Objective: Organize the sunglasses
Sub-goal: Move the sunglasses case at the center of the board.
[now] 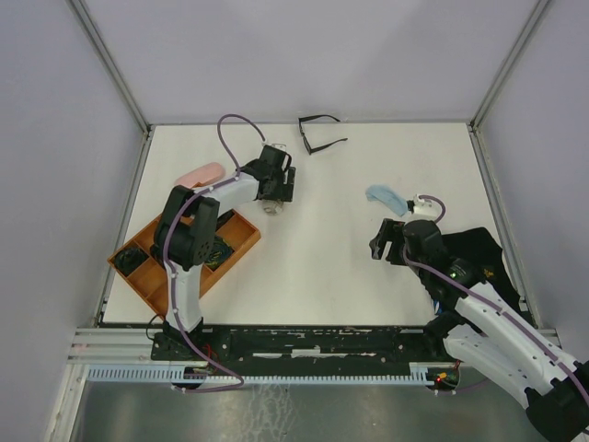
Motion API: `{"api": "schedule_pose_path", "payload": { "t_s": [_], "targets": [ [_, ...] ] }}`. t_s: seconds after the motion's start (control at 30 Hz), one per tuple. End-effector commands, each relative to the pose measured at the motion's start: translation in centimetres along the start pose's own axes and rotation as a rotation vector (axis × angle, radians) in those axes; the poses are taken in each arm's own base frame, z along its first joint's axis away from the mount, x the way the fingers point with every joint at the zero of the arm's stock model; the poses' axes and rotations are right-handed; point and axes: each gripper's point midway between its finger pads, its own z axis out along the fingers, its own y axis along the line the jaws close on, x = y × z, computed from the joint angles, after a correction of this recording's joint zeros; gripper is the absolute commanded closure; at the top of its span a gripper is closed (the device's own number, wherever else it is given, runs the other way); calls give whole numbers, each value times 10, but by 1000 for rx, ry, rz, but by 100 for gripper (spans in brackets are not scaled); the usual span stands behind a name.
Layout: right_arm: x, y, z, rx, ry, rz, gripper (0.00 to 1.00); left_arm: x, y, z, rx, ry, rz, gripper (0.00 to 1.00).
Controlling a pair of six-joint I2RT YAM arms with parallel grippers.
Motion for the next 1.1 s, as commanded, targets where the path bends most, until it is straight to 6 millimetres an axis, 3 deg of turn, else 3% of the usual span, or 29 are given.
{"api": "schedule_pose_path", "payload": {
  "t_s": [0.0, 0.17, 0.33, 0.5, 0.67, 0.8, 1.07],
  "targets": [
    [-26, 13, -9, -40, -65, 0, 17, -63, 4, -40, 18, -147, 8, 7],
    [-26, 14, -10, -42, -64, -6, 16, -94, 28, -67, -29, -215, 0, 3],
    [-29, 14, -15, -47, -68, -25, 16, -123, 85, -83, -89, -246, 22, 2],
    [-33, 14, -18, -56, -83, -43, 16, -124, 151, -84, -145, -156, 129, 1],
    [-39, 16, -20, -61, -97, -61, 16, -126, 190, -87, -70, -85, 155, 1],
    [-38, 20, -19, -76, -88, -67, 15, -121, 197, -84, -18, -32, 209, 1],
    [-39, 26, -16, -90, -62, -90, 15, -96, 199, -56, 14, 53, 310, 1]
  ]
}}
